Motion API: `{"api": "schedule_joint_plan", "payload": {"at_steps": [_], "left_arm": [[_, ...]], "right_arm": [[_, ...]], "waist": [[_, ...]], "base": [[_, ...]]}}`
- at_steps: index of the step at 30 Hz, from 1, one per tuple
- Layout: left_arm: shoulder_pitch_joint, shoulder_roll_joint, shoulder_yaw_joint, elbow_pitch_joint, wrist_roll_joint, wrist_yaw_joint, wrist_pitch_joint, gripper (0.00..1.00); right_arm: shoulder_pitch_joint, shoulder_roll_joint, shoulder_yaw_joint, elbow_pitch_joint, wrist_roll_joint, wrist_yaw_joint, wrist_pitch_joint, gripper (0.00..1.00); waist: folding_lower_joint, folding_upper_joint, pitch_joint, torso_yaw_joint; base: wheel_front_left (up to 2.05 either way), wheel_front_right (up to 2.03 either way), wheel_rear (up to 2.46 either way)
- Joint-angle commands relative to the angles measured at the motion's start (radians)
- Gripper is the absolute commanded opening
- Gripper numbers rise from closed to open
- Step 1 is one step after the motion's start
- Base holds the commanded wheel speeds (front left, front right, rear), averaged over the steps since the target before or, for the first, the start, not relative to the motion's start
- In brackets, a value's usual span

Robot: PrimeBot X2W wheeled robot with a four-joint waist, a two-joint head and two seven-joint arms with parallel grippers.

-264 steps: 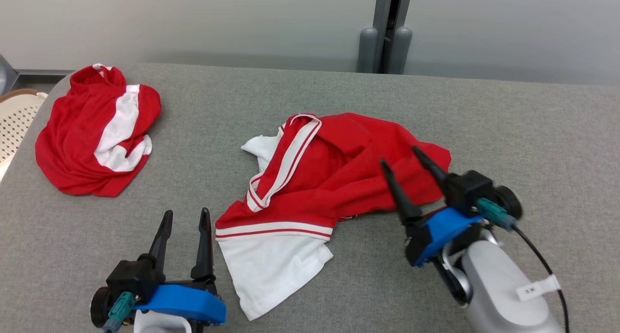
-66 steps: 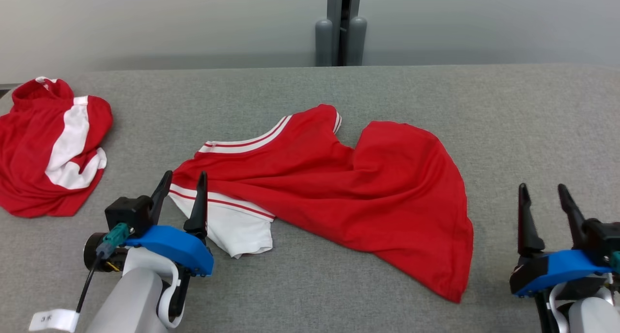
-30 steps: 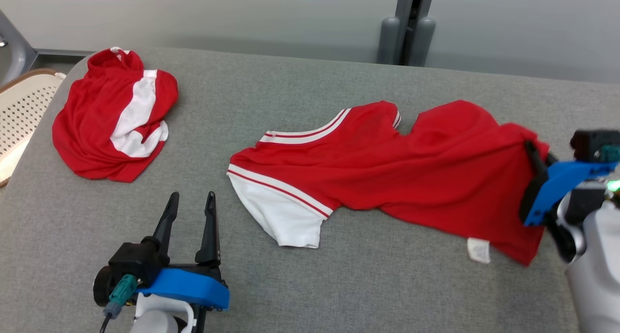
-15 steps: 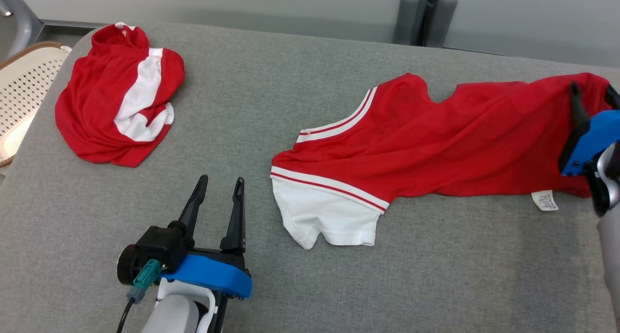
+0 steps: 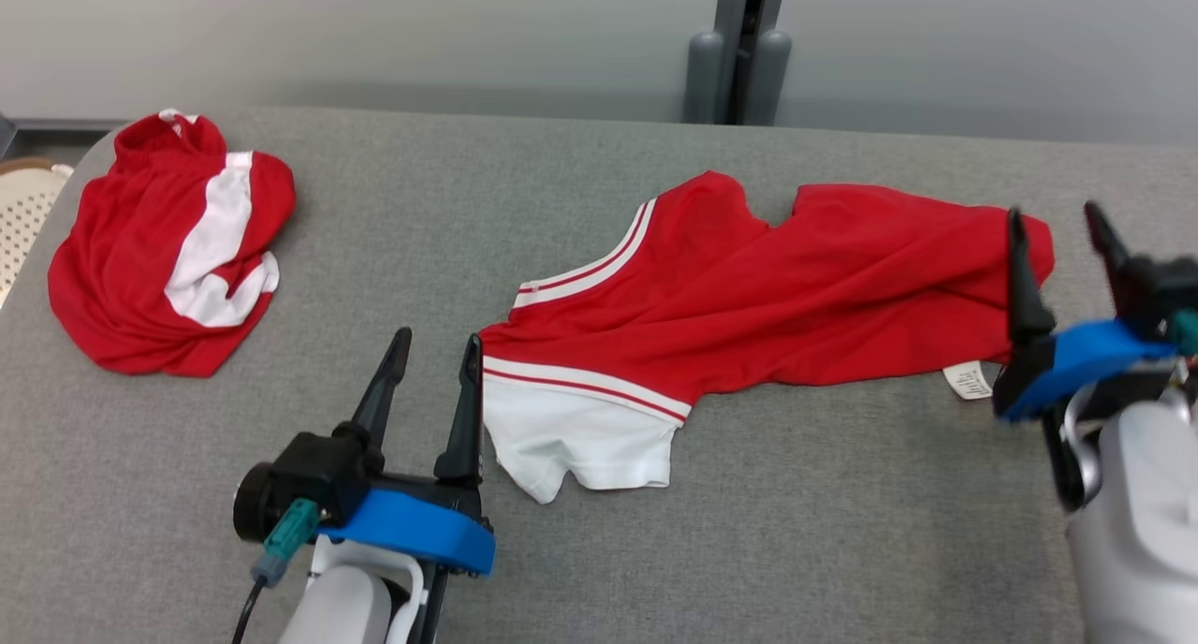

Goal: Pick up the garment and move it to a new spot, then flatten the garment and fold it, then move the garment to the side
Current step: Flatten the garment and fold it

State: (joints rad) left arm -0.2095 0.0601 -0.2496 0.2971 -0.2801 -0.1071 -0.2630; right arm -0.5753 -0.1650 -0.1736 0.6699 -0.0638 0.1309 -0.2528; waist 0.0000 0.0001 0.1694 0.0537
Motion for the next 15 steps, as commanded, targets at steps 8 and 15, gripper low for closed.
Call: {"api": "schedule_joint_plan", "payload": {"at_steps": [8, 15], "left_arm": [[0.099, -0.005, 0.008, 0.017, -0.025, -0.007, -0.003, 1.00], [0.173, -0.007, 0.041, 0.005, -0.027, 0.006, -0.003, 1.00]], "right_arm": [[0.296, 0.095, -0.018, -0.219, 0.013, 0.000, -0.012, 1.00], [0.457, 0.115, 0.041, -0.314, 0.103, 0.000, -0.013, 1.00]], "waist": [[0.0000, -0.0001, -0.070, -0.046], [0.0000, -0.0001, -0.105, -0.059]], "base": [[0.00, 0.00, 0.00], [0.00, 0.00, 0.00]]}}
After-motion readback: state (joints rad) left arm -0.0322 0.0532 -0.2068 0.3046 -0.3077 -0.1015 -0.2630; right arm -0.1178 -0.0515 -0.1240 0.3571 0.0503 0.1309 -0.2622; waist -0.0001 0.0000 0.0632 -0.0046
